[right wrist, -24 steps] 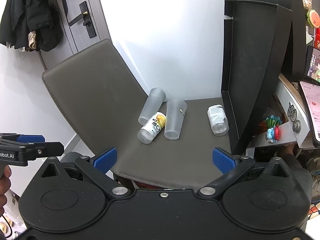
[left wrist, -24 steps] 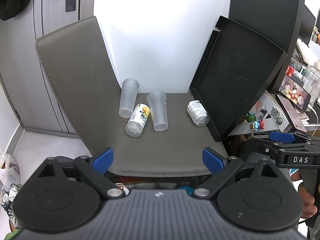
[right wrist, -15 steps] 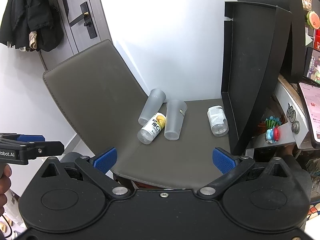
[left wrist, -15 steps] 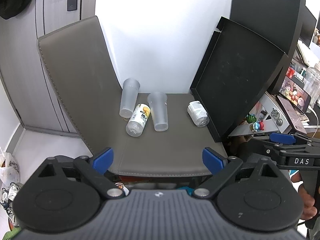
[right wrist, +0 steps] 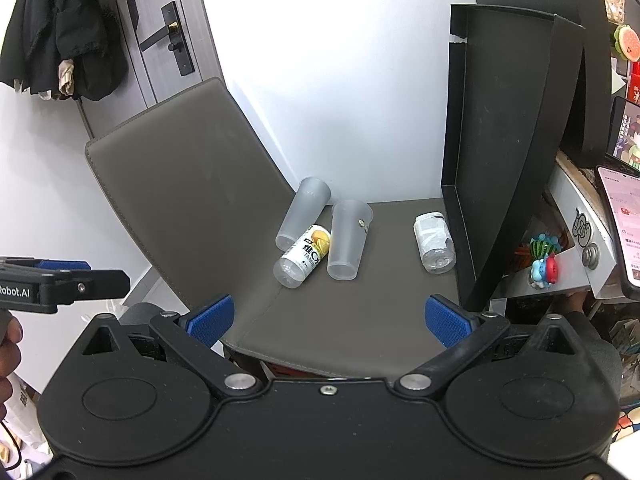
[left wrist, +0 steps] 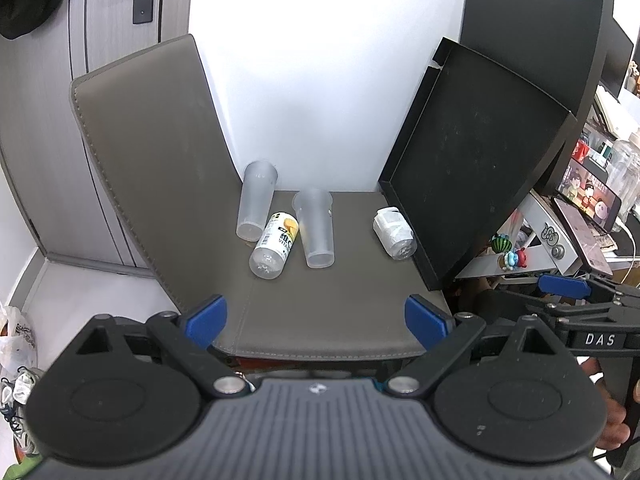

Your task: Flip cup upright

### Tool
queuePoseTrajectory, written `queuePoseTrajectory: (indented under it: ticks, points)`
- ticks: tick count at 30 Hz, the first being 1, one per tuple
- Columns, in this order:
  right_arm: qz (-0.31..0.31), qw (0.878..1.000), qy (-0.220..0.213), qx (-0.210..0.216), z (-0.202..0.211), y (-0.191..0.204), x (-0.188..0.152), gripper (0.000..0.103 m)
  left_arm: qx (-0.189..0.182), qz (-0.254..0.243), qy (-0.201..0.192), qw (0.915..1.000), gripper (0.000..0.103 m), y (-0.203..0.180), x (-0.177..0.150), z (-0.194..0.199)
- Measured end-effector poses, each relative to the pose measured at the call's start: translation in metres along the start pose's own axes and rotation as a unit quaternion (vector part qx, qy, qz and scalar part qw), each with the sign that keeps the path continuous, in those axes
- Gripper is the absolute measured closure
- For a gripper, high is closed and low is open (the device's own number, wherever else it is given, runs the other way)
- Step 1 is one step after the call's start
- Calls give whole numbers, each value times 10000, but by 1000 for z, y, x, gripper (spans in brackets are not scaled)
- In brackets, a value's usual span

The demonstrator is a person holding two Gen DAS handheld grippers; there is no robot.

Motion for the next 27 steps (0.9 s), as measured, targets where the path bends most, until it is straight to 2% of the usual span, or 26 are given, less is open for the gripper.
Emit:
queuePoseTrajectory:
  ticks: [23, 27]
  points:
    - [-121, 9999, -89, -5, -5, -9, 8, 0, -101, 25, 107, 9999, 8, -7, 7, -23]
    - [-124, 9999, -85, -8, -9, -11, 8, 0, 14, -166, 2, 9999, 8, -8, 14, -28]
Point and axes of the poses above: each gripper's, at about its wrist camera, not at the fingertips, and z roughly against the way its jaws point, y to its left, x to its top, the point moved 8 cm from there along -z, roughly the way its jaws point, and after that the axes turned 11 degrees about -z, right-handed, at the moved point
